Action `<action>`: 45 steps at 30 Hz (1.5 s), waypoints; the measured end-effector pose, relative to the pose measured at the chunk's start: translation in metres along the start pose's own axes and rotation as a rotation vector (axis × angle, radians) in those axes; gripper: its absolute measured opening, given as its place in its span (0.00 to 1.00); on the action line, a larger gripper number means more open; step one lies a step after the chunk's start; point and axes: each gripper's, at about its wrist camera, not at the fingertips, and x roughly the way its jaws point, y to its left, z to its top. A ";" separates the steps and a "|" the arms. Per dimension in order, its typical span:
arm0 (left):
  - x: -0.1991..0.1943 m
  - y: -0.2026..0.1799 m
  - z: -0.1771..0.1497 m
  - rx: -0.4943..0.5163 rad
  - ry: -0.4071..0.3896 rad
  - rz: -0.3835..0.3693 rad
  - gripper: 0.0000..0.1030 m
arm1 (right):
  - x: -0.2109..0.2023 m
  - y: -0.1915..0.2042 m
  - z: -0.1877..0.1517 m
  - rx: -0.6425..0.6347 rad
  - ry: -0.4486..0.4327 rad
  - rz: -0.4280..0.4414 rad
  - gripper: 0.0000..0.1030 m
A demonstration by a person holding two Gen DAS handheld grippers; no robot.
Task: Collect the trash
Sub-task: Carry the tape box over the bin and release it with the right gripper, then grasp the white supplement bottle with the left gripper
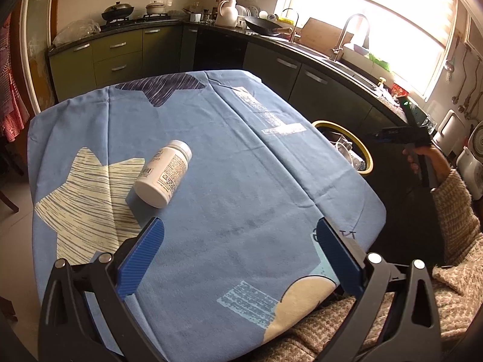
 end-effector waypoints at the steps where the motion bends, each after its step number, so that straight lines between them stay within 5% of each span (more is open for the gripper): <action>1: 0.003 0.002 0.002 0.007 0.007 0.004 0.94 | -0.008 0.014 -0.002 -0.025 -0.013 0.016 0.57; 12: 0.054 0.045 0.040 0.146 0.125 0.106 0.94 | -0.068 0.118 -0.047 -0.226 -0.090 0.091 0.61; 19: 0.101 0.081 0.050 0.127 0.236 0.050 0.93 | -0.065 0.136 -0.070 -0.225 -0.072 0.125 0.62; 25: 0.119 0.084 0.047 0.130 0.290 0.021 0.64 | -0.060 0.142 -0.071 -0.231 -0.059 0.132 0.65; 30: 0.120 0.083 0.049 0.134 0.287 0.028 0.62 | -0.057 0.142 -0.071 -0.233 -0.053 0.140 0.65; 37: 0.122 0.083 0.053 0.142 0.294 0.037 0.45 | -0.056 0.141 -0.075 -0.233 -0.053 0.151 0.65; 45: 0.115 0.074 0.055 0.160 0.276 0.043 0.43 | -0.057 0.136 -0.077 -0.225 -0.053 0.148 0.65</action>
